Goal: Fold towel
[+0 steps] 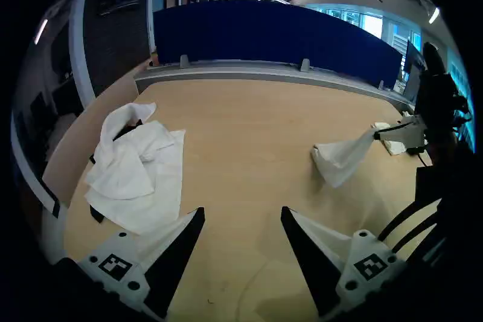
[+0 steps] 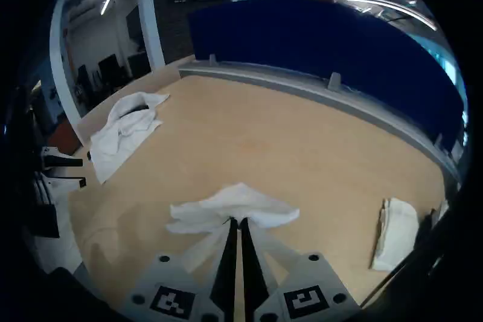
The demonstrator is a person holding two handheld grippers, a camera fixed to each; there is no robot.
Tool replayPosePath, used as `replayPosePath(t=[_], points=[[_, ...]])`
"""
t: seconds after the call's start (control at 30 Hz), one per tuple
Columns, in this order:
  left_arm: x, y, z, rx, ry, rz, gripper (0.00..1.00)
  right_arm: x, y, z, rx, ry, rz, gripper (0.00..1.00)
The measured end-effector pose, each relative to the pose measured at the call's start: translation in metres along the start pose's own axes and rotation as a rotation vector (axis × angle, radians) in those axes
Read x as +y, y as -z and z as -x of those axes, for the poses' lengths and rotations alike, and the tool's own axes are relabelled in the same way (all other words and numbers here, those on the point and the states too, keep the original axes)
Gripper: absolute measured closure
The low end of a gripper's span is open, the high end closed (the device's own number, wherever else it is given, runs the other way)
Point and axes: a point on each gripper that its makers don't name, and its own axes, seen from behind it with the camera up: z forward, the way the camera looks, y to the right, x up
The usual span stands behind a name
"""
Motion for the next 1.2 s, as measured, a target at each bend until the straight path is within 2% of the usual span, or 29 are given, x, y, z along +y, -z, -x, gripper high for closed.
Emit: replayPosePath(t=[0.27,0.47,0.93,1.2], points=[[0.0,0.006,-0.008,0.021,0.008,0.001,0.06,0.013,0.032,-0.04,0.07,0.015,0.009,0.96],[0.002,0.008,-0.015,0.036,0.004,0.003,0.06,0.023,0.049,-0.054,0.089,0.044,0.026,0.96],[0.007,0.013,-0.014,0.037,0.0,0.007,0.06,0.056,0.072,-0.066,0.103,0.041,0.051,0.96],[0.008,0.013,-0.012,0.035,0.005,0.005,0.06,0.084,0.081,-0.074,0.102,0.043,0.079,0.96]])
